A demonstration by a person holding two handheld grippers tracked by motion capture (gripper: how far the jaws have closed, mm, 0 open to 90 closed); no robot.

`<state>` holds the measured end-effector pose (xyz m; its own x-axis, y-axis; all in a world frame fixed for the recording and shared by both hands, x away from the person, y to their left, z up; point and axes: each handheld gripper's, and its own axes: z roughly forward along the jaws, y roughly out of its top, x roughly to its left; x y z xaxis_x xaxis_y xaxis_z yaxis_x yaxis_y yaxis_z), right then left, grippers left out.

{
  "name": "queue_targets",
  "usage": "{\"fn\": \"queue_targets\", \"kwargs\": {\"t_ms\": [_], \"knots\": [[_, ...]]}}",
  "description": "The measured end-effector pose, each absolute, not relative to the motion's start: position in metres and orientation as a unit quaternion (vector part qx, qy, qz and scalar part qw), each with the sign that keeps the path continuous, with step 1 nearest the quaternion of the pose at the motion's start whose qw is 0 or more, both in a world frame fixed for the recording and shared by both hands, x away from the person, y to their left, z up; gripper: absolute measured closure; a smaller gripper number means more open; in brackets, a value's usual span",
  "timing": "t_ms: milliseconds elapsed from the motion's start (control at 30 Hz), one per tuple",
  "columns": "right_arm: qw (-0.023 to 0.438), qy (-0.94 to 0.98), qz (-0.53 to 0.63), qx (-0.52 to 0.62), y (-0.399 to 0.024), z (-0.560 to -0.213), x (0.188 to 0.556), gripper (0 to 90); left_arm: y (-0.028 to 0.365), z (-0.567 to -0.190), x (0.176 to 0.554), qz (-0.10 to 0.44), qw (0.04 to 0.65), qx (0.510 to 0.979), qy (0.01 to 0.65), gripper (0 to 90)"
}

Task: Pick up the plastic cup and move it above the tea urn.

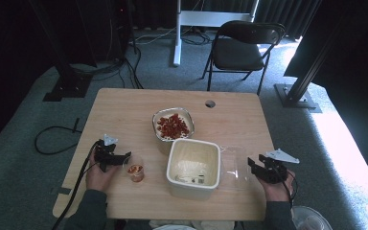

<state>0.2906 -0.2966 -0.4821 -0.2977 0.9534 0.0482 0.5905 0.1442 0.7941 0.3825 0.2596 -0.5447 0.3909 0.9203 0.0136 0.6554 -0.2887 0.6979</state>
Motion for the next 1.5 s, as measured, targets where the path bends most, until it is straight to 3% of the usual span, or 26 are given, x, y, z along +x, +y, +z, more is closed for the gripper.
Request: {"fn": "queue_targets", "kwargs": {"t_ms": [200,400,533,967,1500], "knots": [[0.217,0.738,0.358,0.529,-0.283,-0.495,0.283,53.4,0.26,-0.545,0.383,0.213,0.311,0.774,0.509,9.2],[0.214,0.751,0.32,0.537,-0.281,-0.503,0.296,74.3,0.26,-0.545,0.383,0.213,0.311,0.774,0.509,9.2],[0.219,0.75,0.313,0.54,-0.285,-0.502,0.301,81.7,0.26,-0.545,0.383,0.213,0.311,0.774,0.509,9.2],[0.219,0.721,0.352,0.555,-0.305,-0.49,0.296,86.3,0.26,-0.545,0.383,0.213,0.311,0.774,0.509,9.2],[0.261,0.704,0.4,0.525,-0.311,-0.438,0.29,87.0,0.26,-0.545,0.383,0.213,0.311,0.774,0.509,9.2]]}}
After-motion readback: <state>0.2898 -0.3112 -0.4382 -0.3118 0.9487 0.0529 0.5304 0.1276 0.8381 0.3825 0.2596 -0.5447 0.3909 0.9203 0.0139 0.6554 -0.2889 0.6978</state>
